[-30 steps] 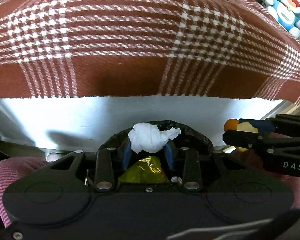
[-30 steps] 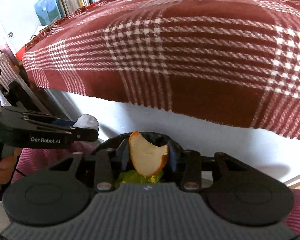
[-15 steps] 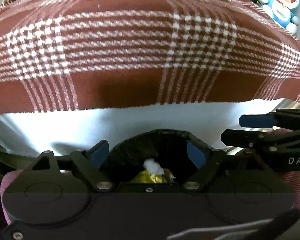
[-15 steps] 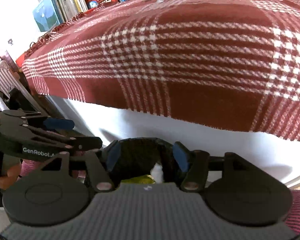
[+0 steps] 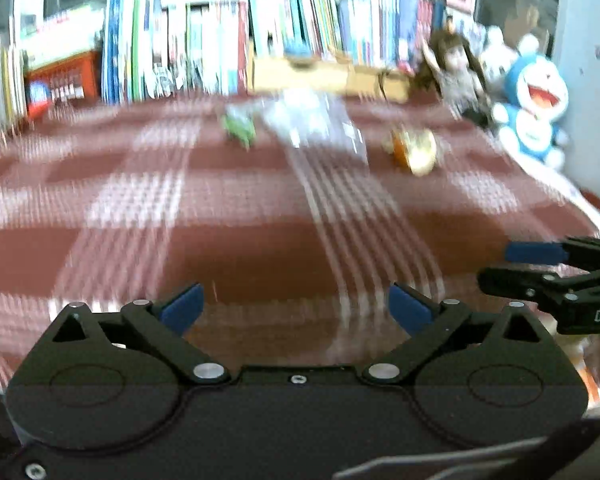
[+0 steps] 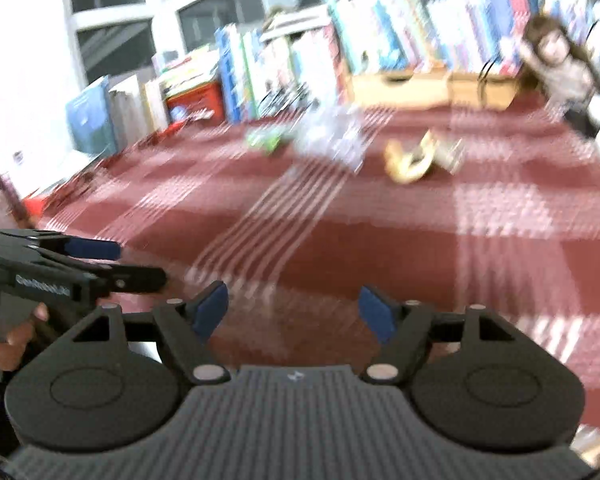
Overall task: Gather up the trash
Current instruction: 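Grasp the green-and-white wrapper with the left tool while the right tool grasps another orange peel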
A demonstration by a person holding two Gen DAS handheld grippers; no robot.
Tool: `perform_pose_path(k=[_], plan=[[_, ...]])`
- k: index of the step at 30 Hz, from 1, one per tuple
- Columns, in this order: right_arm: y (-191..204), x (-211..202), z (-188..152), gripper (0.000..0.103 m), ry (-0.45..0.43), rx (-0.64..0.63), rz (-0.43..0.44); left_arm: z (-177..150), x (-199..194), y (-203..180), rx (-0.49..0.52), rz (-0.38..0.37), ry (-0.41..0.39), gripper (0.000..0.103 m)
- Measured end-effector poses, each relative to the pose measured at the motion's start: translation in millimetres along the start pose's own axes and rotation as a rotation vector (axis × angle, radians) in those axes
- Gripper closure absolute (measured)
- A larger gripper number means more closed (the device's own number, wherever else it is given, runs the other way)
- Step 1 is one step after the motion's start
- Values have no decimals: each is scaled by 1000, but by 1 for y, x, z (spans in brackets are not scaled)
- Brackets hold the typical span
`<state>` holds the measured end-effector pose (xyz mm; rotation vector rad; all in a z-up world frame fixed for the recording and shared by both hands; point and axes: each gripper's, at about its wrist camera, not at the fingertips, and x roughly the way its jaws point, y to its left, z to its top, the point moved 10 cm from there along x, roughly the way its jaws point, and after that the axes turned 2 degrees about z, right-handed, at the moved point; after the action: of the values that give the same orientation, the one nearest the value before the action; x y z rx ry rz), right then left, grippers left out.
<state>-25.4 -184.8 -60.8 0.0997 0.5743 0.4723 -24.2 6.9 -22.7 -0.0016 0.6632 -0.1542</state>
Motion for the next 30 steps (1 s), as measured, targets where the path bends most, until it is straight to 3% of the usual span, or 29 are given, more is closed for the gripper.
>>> perform_pose_path(k=[5, 10, 15, 22, 25, 26, 28, 30], plan=[[-35, 12, 37, 20, -50, 4, -110, 59, 30, 10, -31, 22, -88, 3], [-69, 39, 56, 20, -39, -23, -212, 103, 87, 36, -127, 90, -106, 3], [-86, 77, 66, 11, 10, -51, -230, 128, 145, 58, -195, 130, -75, 3], [-91, 117, 76, 11, 57, -84, -227, 142, 205, 68, -201, 196, -32, 8], [-93, 130, 78, 11, 74, -79, -219, 140, 221, 71, -223, 177, 2, 17], [-93, 135, 78, 11, 83, -79, -218, 138, 223, 71, -226, 168, 8, 25], [-96, 142, 78, 15, 99, -76, -218, 137, 229, 70, -227, 158, 22, 44], [-96, 147, 78, 24, 113, -60, -211, 133, 229, 69, -222, 161, 38, 76]])
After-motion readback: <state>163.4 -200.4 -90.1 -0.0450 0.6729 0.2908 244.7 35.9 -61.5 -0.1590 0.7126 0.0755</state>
